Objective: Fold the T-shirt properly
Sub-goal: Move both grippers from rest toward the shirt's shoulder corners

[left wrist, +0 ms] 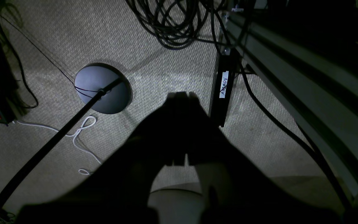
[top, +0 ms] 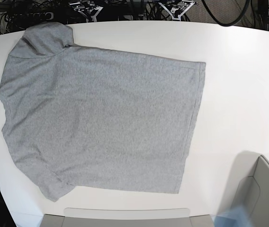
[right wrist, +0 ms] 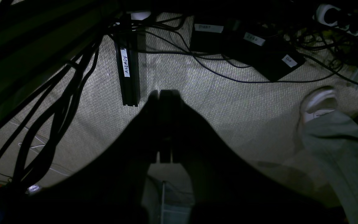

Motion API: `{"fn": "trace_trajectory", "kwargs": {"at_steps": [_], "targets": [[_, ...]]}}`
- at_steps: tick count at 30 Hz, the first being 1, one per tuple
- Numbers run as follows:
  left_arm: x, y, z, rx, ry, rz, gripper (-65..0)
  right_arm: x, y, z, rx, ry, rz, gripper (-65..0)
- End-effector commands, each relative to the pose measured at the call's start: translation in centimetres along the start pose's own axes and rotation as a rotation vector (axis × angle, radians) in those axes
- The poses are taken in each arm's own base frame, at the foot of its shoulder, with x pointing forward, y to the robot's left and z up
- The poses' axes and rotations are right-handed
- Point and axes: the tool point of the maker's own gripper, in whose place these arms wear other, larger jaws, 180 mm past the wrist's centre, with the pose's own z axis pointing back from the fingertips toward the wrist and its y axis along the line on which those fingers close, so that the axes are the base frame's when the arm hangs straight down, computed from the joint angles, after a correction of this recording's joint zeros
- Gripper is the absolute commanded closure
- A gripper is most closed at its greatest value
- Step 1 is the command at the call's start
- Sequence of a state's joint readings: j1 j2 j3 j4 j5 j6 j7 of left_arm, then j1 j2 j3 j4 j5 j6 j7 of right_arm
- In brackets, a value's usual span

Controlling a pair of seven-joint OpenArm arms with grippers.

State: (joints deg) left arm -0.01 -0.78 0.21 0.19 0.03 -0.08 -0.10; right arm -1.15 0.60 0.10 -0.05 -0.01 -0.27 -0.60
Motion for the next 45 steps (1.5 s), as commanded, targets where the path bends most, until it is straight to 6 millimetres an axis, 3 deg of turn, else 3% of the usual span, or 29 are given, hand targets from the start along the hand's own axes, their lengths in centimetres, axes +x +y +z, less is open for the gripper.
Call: {"fn": "trace_trajectory", "kwargs": {"at_steps": [1, 37, 41, 45], "targets": [[-0.2, -0.2, 0.0, -0.004, 0.003, -0.002, -0.2, -0.1, -0.1, 0.0, -0.003, 0.001, 0.000, -0.1], [-0.4, 0.2, 0.0, 0.003, 0.010, -0.001, -0.4, -0.3, -1.2, 0.1, -0.020, 0.004, 0.000, -0.1], [0.0, 1.3, 0.0, 0.020, -0.020, 0.008, -0.4, -1.5, -2.7, 0.2, -0.042, 0.004, -0.019, -0.1], [-0.5, 2.7, 0.4, 0.043, -0.158, 0.016, -0.4, -2.2, -5.3, 0.8, -0.084, -0.125, -0.094, -0.1]]}}
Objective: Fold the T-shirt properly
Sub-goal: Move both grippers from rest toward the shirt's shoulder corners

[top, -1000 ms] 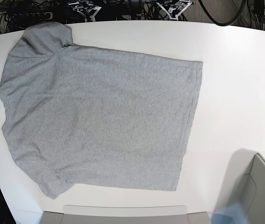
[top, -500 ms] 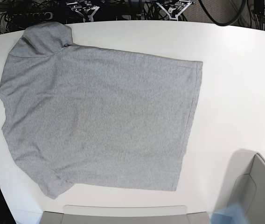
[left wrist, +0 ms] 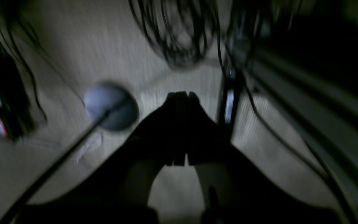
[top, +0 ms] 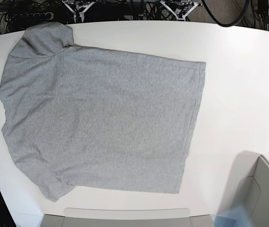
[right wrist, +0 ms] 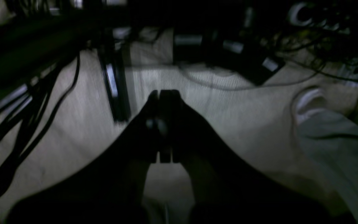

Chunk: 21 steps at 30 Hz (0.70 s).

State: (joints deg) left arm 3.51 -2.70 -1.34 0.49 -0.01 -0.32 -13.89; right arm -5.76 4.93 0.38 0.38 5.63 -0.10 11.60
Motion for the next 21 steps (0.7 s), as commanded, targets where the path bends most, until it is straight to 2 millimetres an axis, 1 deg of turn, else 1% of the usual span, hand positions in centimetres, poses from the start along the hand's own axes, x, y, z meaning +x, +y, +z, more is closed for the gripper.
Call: {"fn": "trace_trajectory", "kwargs": {"at_steps": [1, 3, 4, 6, 7, 8, 9, 12, 13, 14, 15, 17, 18, 21], "targets": [[-1.3, 0.7, 0.5, 0.015, -0.016, 0.012, -0.4, -0.8, -1.1, 0.4, -0.019, -0.026, -0.005, -0.1], [-1.5, 1.3, 1.2, 0.031, -0.103, 0.030, -0.4, -1.3, -3.0, 1.2, -0.049, -0.118, -0.004, -0.1], [-1.8, 1.5, 1.6, 0.037, -0.137, 0.034, -0.4, -1.4, -3.5, 1.6, -0.055, -0.162, 0.001, -0.1], [-2.1, 1.9, 2.9, 0.043, -0.240, 0.024, -0.3, -1.9, -3.8, 3.0, -0.023, -0.273, -0.007, -0.2], [-2.2, 2.3, 3.6, 0.046, -0.292, 0.011, -0.2, -2.1, -3.4, 3.7, 0.005, -0.329, -0.021, -0.2], [-2.3, 2.7, 4.5, 0.046, -0.353, -0.008, -0.2, -2.2, -3.0, 4.6, 0.036, -0.392, -0.044, -0.2], [-2.3, 2.7, 5.6, 0.039, -0.422, -0.026, -0.2, -2.3, -3.0, 5.6, 0.055, -0.456, -0.060, -0.3], [-1.8, 2.3, 9.3, 0.007, -0.638, -0.063, -0.3, -2.3, -3.5, 8.7, 0.068, -0.632, -0.091, -0.3], [-1.5, 2.1, 10.7, 0.000, -0.719, -0.069, -0.3, -2.7, -3.5, 9.4, 0.068, -0.657, -0.093, -0.3], [-1.1, 2.0, 12.1, -0.008, -0.790, -0.073, -0.3, -3.1, -3.5, 9.4, 0.070, -0.643, -0.090, -0.3], [-1.3, 2.1, 12.2, -0.008, -0.790, -0.073, -0.3, -2.9, -3.4, 9.3, 0.072, -0.646, -0.091, -0.3], [-1.3, 2.7, 12.2, 0.001, -0.789, -0.082, -0.3, -3.5, -3.8, 9.9, 0.058, -0.659, -0.111, -0.3], [-1.0, 3.0, 12.6, 0.004, -0.816, -0.089, -0.3, -3.5, -3.9, 10.1, 0.053, -0.666, -0.122, -0.3], [-0.3, 3.4, 13.6, 0.007, -0.870, -0.098, -0.3, -2.8, -3.8, 11.3, 0.053, -0.739, -0.159, -0.3]]}}
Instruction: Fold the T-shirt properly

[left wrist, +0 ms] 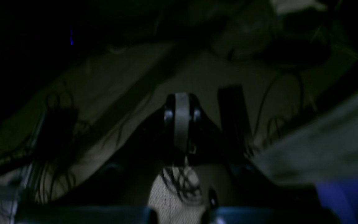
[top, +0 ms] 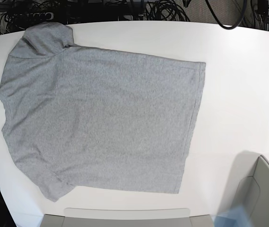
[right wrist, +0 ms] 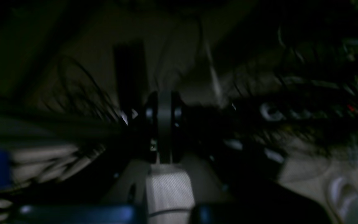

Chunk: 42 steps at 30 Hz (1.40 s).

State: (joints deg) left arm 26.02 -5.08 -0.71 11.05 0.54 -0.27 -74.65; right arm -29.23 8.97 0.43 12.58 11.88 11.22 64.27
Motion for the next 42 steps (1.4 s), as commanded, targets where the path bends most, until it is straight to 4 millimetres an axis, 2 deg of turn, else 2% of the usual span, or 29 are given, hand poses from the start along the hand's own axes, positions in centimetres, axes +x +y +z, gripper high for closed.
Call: {"fn": "trace_trajectory", "kwargs": {"at_steps": [1, 5, 10, 14, 17, 20, 25, 29, 32, 37, 42], "targets": [[0.6, 0.5, 1.5, -0.002, -0.034, -0.011, -0.3, 0.5, -0.3, 1.5, -0.006, -0.037, -0.011, -0.3], [3.8, 1.0, 3.0, -0.003, -0.152, -0.024, -0.4, 4.6, 1.8, 3.3, 0.074, -0.184, -0.040, -0.3], [9.4, 1.8, 4.2, 0.004, -0.324, -0.039, -1.5, 10.8, 5.3, 7.1, 0.167, -0.352, -0.101, -3.0], [13.5, 2.0, 4.3, 0.009, -0.438, -0.043, -6.7, 16.5, 4.3, 8.9, 0.118, -0.505, -0.178, -10.7], [15.4, 2.2, 3.2, 0.017, -0.447, -0.042, -9.2, 19.7, 2.4, 9.2, 0.084, -0.589, -0.209, -15.5], [16.9, 2.4, 1.5, 0.024, -0.410, -0.039, -9.5, 21.5, 0.9, 8.3, 0.071, -0.568, -0.227, -21.3], [19.0, 2.7, -0.5, 0.036, -0.376, -0.032, -9.5, 23.0, -2.1, 6.5, 0.007, -0.466, -0.274, -28.3], [19.2, 2.7, -1.0, 0.038, -0.368, -0.031, -9.5, 23.9, -4.1, 5.2, -0.014, -0.377, -0.210, -28.4], [19.2, 2.7, -1.0, 0.037, -0.368, -0.030, -9.5, 24.8, -4.5, 3.7, 0.002, -0.377, -0.207, -28.4], [19.2, 2.7, -1.0, 0.038, -0.368, -0.028, -9.5, 26.6, -5.7, 2.0, 0.081, -0.398, -0.353, -28.3], [19.2, 2.7, -1.0, 0.038, -0.368, -0.028, -9.5, 27.8, -7.9, 0.6, 0.083, -0.374, -0.343, -28.3]]}}
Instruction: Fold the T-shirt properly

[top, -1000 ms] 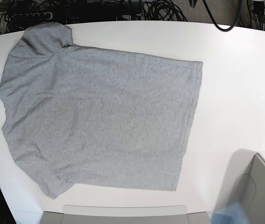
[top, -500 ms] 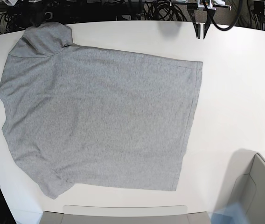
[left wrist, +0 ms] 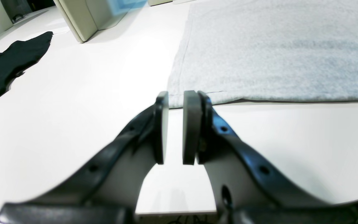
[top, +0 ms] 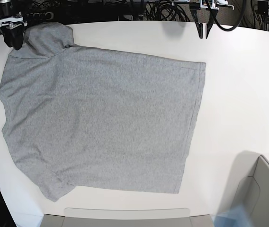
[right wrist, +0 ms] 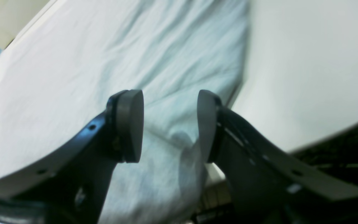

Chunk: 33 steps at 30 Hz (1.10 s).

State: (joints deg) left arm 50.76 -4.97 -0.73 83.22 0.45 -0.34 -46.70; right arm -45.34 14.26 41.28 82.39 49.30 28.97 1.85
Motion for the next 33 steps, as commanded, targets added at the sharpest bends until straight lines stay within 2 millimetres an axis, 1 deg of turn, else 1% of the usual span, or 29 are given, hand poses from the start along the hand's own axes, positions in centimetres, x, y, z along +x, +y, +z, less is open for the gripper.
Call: {"fn": "trace_trajectory", "kwargs": {"at_steps": [1, 5, 7, 10, 13, 16, 17, 19, 24, 26, 28, 29, 31, 33], "targets": [[0.7, 0.0, 0.3, -0.001, -0.027, -0.002, -9.5, 0.9, 0.6, 0.2, 0.037, -0.016, 0.024, -28.3], [0.7, 0.0, 0.3, -0.001, -0.028, -0.002, -9.5, 1.1, 0.5, -0.3, 0.037, -0.008, 0.099, -28.3], [0.7, 0.0, 0.3, -0.001, -0.028, -0.002, -9.5, 0.8, 0.3, -0.5, 0.023, 0.005, 0.129, -28.3], [0.7, 0.0, 0.3, -0.001, -0.028, -0.002, -9.5, 1.2, -1.6, -0.5, -0.081, -0.005, 0.153, -28.3], [0.7, 0.0, 0.3, -0.001, -0.027, -0.002, -9.5, 1.5, -3.7, -0.7, -0.186, 0.019, 0.192, -28.3], [0.7, 0.0, 0.3, -0.001, -0.027, -0.002, -9.5, 1.4, -5.4, -0.6, -0.284, 0.051, 0.212, -28.3], [0.7, 0.0, 0.3, -0.001, -0.027, -0.002, -9.5, 1.6, -5.9, -0.6, -0.311, 0.048, 0.217, -28.3], [0.7, 0.0, 0.3, -0.001, -0.027, -0.002, -9.5, 1.1, -6.7, -0.8, -0.360, 0.056, 0.206, -28.3], [0.7, 0.0, 0.3, -0.001, -0.027, -0.002, -9.5, 0.3, -8.2, -1.9, -0.437, 0.099, 0.214, -28.2], [0.7, 0.0, 0.3, -0.001, -0.027, -0.002, -9.5, 0.1, -8.4, -2.0, -0.462, 0.103, 0.207, -28.2], [0.7, 0.0, 0.3, -0.001, -0.027, -0.002, -9.5, -0.3, -7.8, -2.4, -0.461, 0.111, 0.209, -28.2], [0.7, 0.0, 0.3, -0.001, -0.027, -0.002, -9.5, -0.2, -7.6, -2.5, -0.462, 0.111, 0.215, -28.2], [0.6, 0.0, 0.3, -0.002, -0.025, -0.002, -9.5, -0.6, -6.9, -2.4, -0.462, 0.112, 0.217, -28.2], [0.6, 0.0, 0.3, -0.002, -0.025, -0.002, -9.5, -0.1, -5.9, -2.2, -0.462, 0.092, 0.231, -28.2]]}}
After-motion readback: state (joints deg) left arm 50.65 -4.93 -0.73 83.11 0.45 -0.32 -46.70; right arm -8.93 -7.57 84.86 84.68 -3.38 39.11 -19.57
